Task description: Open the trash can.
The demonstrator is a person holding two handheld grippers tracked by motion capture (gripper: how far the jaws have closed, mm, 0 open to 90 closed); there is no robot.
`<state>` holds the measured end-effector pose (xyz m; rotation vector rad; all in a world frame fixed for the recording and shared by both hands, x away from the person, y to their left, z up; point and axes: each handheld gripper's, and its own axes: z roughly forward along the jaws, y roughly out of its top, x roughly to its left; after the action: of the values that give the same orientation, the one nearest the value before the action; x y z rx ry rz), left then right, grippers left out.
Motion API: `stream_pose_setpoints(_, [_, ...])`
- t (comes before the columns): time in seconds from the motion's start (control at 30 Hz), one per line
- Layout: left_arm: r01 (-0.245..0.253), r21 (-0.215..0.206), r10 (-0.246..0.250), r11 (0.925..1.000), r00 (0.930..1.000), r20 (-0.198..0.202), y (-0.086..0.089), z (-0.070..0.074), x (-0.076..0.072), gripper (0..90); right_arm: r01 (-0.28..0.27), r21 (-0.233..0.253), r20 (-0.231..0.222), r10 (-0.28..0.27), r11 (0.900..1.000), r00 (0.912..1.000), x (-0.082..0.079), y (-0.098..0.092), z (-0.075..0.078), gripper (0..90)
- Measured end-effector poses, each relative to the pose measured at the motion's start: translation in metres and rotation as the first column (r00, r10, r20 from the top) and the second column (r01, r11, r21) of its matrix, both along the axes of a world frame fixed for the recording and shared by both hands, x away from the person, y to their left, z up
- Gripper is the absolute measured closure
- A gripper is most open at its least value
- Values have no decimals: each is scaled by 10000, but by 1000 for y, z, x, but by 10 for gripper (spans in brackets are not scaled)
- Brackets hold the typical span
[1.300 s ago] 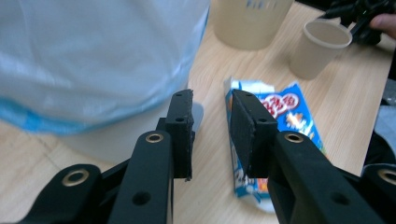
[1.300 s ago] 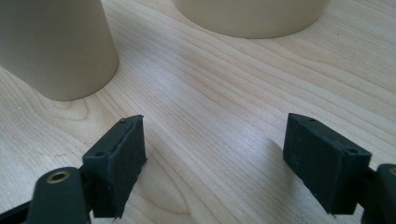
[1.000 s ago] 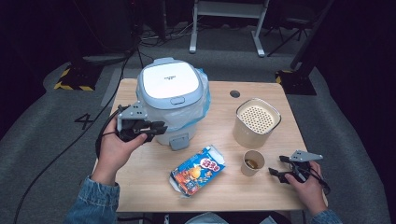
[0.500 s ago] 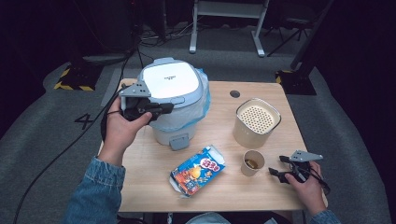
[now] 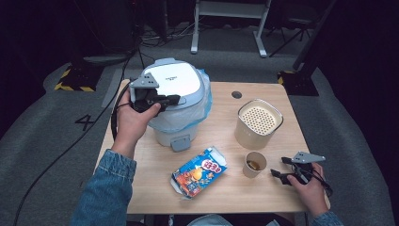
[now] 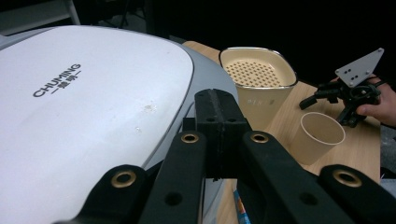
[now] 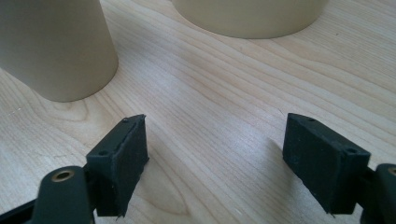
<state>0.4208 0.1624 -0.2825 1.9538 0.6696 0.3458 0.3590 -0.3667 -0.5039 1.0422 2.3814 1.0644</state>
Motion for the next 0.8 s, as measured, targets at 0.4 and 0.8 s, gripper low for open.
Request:
stream_pose_setpoints(0.4, [-257,883,225,9958,9991,365,-15,4,-4,895,1,0,1,-1,10000,10000,0,0,0,226])
stream_pose_setpoints(0.8, [-261,970,242,9949,9995,209,-14,4,-3,898,2,-1,2,-2,10000,10000,0,0,0,226])
